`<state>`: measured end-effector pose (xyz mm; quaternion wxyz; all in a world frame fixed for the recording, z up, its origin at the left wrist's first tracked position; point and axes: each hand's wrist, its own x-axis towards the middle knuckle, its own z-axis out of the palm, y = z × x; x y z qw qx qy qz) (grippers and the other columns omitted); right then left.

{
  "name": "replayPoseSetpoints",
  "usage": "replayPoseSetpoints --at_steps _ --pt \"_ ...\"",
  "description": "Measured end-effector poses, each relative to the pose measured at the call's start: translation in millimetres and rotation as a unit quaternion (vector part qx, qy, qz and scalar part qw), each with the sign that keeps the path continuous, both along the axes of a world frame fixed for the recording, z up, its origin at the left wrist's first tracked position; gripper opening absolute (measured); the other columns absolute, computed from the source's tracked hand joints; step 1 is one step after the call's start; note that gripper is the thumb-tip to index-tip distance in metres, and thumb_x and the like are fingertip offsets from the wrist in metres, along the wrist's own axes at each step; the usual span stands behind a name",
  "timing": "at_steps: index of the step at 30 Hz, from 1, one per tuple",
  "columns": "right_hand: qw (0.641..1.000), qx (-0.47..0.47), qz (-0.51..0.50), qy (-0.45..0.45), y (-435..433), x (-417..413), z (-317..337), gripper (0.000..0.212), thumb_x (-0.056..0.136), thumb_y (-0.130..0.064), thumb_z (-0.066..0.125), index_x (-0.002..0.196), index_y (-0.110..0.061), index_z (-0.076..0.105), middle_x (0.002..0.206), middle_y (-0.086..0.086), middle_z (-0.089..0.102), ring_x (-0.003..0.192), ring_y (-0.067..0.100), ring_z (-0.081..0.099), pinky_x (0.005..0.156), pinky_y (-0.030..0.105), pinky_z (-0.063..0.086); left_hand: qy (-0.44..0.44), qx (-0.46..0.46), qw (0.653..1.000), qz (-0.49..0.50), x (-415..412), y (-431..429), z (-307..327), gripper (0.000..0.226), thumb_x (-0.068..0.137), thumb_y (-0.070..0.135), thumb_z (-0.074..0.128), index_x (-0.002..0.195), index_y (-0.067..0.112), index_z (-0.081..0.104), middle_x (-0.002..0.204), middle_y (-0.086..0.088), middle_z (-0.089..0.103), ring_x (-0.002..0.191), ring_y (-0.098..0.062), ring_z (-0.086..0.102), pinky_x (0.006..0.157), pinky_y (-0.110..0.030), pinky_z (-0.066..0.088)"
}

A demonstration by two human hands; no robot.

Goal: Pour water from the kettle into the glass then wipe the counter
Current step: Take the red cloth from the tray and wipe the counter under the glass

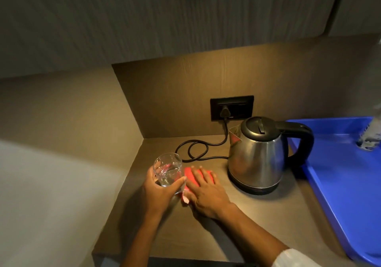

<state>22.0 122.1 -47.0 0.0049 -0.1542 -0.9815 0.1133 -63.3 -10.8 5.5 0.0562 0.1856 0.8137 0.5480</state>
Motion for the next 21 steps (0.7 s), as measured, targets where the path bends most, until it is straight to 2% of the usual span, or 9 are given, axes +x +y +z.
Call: replayPoseSetpoints --at_steps 3,6,9,11,14,18,21 --pt "0.996 -0.024 0.086 0.0 -7 29 1 0.056 0.095 -0.065 0.012 0.147 -0.047 -0.001 0.162 0.001 0.002 0.147 0.023 -0.006 0.117 0.05 -0.005 -0.009 0.0 1.0 -0.007 -4 9 -4 0.09 0.057 0.027 0.092 0.134 0.019 0.045 0.126 -0.009 0.059 0.103 -0.019 0.056 0.084 -0.039 0.054" --pt "0.998 -0.056 0.044 0.002 -14 69 7 0.06 0.091 -0.071 0.003 0.146 -0.049 0.004 0.162 -0.004 0.002 0.147 0.018 -0.006 0.116 0.043 -0.005 -0.006 -0.003 1.0 -0.016 -9 15 -8 0.09 0.056 0.029 0.092 0.133 0.022 0.046 0.121 -0.005 0.058 0.103 -0.019 0.055 0.087 -0.041 0.055" --pt "0.997 -0.072 -0.011 -0.018 -9 86 20 0.064 0.088 -0.067 -0.001 0.145 -0.047 0.018 0.161 -0.005 0.012 0.146 0.016 0.01 0.113 0.039 0.012 -0.004 -0.015 1.0 -0.023 -13 19 -18 0.089 0.054 0.033 0.092 0.13 0.024 0.048 0.117 -0.002 0.06 0.104 -0.021 0.059 0.087 -0.041 0.055" --pt "0.998 -0.055 -0.041 -0.006 -4 82 28 0.054 0.094 -0.061 0.02 0.145 -0.041 0.023 0.156 -0.003 0.027 0.139 0.018 0.027 0.106 0.037 0.022 -0.014 -0.027 0.999 -0.027 -12 22 -23 0.091 0.053 0.036 0.092 0.132 0.025 0.046 0.121 -0.002 0.06 0.106 -0.021 0.058 0.088 -0.042 0.055" --pt "0.996 -0.037 -0.071 -0.029 1 73 35 0.067 0.091 -0.054 0.046 0.147 -0.029 0.019 0.143 -0.001 0.046 0.127 0.021 0.038 0.101 0.038 0.026 -0.029 -0.047 0.998 -0.026 -13 26 -31 0.097 0.051 0.042 0.091 0.134 0.027 0.043 0.127 -0.004 0.059 0.11 -0.023 0.058 0.089 -0.045 0.055" --pt "0.991 -0.068 -0.108 -0.05 8 67 42 0.058 0.081 -0.057 0.058 0.13 -0.029 0.047 0.126 -0.001 0.053 0.115 0.02 0.04 0.095 0.036 0.028 -0.021 -0.068 0.997 -0.025 -13 26 -37 0.101 0.046 0.056 0.087 0.133 0.031 0.043 0.128 -0.004 0.06 0.11 -0.021 0.058 0.089 -0.043 0.055" --pt "0.984 -0.11 -0.129 -0.06 7 67 43 0.05 0.072 -0.058 0.061 0.114 -0.031 0.054 0.114 -0.002 0.052 0.105 0.018 0.039 0.088 0.035 0.033 -0.02 -0.081 0.996 -0.033 -8 25 -35 0.103 0.052 0.053 0.088 0.139 0.029 0.037 0.137 -0.006 0.054 0.122 -0.026 0.053 0.096 -0.042 0.05"
